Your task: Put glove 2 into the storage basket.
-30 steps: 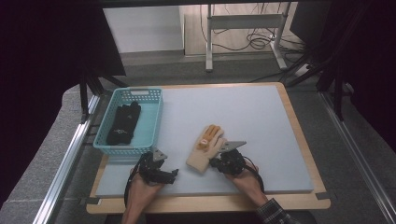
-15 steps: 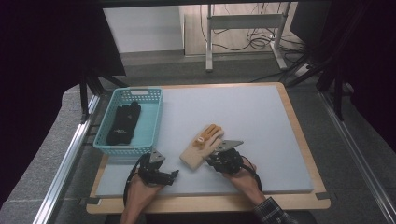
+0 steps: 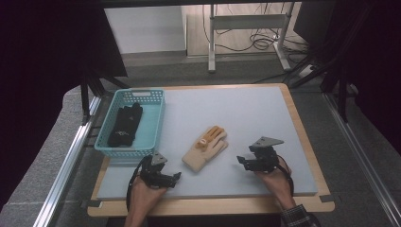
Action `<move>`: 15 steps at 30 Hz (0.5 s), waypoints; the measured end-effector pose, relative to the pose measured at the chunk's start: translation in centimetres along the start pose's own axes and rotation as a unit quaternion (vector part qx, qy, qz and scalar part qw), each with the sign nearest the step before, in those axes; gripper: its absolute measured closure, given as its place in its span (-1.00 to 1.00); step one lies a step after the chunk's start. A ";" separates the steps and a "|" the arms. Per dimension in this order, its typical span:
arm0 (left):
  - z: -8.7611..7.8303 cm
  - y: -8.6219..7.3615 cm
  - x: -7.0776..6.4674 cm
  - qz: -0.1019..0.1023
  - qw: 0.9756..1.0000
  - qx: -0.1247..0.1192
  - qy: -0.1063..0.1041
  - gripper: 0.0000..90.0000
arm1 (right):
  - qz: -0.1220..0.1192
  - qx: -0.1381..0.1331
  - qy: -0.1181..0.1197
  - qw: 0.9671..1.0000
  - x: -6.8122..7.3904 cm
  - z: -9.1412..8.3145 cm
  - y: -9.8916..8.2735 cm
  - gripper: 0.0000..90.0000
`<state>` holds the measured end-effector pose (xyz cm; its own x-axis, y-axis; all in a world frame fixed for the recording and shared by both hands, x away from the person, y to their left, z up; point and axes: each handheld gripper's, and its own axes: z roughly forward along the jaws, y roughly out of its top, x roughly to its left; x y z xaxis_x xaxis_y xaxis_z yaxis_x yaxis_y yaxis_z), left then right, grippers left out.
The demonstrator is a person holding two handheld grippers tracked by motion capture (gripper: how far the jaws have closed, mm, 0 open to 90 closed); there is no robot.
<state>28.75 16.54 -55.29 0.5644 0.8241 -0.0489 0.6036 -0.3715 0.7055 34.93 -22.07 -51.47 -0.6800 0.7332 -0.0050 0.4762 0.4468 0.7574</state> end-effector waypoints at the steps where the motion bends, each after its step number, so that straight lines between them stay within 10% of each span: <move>1: 0.0 0.0 0.0 0.000 1.000 0.000 0.000 -0.94 | 0.003 0.001 -0.008 1.000 -0.4 -0.3 -0.2 -0.38; 15: 0.0 -0.1 -0.1 -0.005 1.000 -0.006 0.005 -0.94 | 0.027 0.020 -0.060 0.998 -4.2 -1.4 -3.2 -0.56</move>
<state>28.61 16.46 -55.39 0.5532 0.8316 -0.0487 0.6017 -0.3585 0.7138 35.49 -27.31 -52.98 -0.5822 0.8119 -0.0438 0.5340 0.4225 0.7323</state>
